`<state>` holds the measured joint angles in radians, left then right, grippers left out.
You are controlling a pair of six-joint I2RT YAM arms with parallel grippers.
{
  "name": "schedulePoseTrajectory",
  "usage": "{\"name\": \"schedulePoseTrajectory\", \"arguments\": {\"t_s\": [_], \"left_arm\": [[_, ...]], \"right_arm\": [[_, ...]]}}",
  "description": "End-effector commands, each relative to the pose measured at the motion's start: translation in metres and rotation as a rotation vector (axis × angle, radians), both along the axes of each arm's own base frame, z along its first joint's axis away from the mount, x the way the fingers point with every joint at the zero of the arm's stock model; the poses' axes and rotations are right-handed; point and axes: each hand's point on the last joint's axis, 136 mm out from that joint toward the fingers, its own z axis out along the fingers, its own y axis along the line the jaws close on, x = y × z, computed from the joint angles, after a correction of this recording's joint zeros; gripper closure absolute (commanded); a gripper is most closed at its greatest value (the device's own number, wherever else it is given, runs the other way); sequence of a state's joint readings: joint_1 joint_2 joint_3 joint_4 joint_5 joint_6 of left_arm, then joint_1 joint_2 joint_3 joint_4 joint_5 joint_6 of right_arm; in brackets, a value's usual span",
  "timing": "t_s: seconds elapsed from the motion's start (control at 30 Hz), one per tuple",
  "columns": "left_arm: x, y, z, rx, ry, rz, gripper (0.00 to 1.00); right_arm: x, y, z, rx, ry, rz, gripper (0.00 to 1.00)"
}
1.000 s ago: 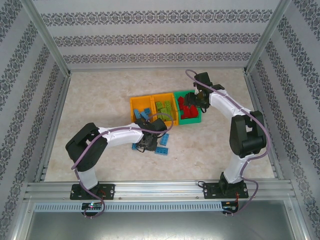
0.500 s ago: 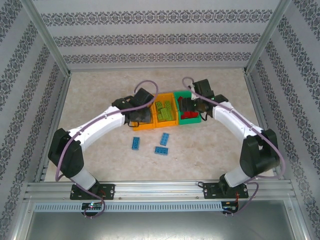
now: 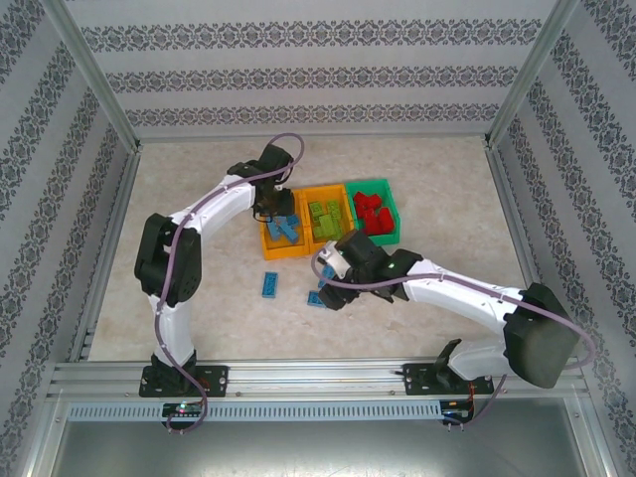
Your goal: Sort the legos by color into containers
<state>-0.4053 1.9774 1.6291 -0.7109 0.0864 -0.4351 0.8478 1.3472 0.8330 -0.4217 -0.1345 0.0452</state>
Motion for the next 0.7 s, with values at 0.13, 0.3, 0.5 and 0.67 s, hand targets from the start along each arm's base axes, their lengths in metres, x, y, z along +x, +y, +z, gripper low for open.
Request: {"name": "schedulePoseTrajectory", "arguments": {"t_s": [0.13, 0.3, 0.5, 0.67], "left_arm": [[-0.001, 0.006, 0.024, -0.024, -0.020, 0.003, 0.34], [-0.027, 0.022, 0.048, -0.022, -0.076, 0.021, 0.20], [-0.073, 0.050, 0.055, 0.010, -0.106, 0.054, 0.13], [-0.108, 0.064, 0.032, 0.016, -0.048, 0.076, 0.12]], "right_arm": [[-0.017, 0.024, -0.035, -0.112, 0.070, 0.096, 0.25], [-0.012, 0.028, -0.049, -0.178, 0.073, 0.093, 0.27], [-0.009, 0.031, -0.061, -0.226, 0.090, 0.095, 0.31], [-0.010, 0.030, -0.072, -0.293, 0.088, 0.105, 0.37]]}}
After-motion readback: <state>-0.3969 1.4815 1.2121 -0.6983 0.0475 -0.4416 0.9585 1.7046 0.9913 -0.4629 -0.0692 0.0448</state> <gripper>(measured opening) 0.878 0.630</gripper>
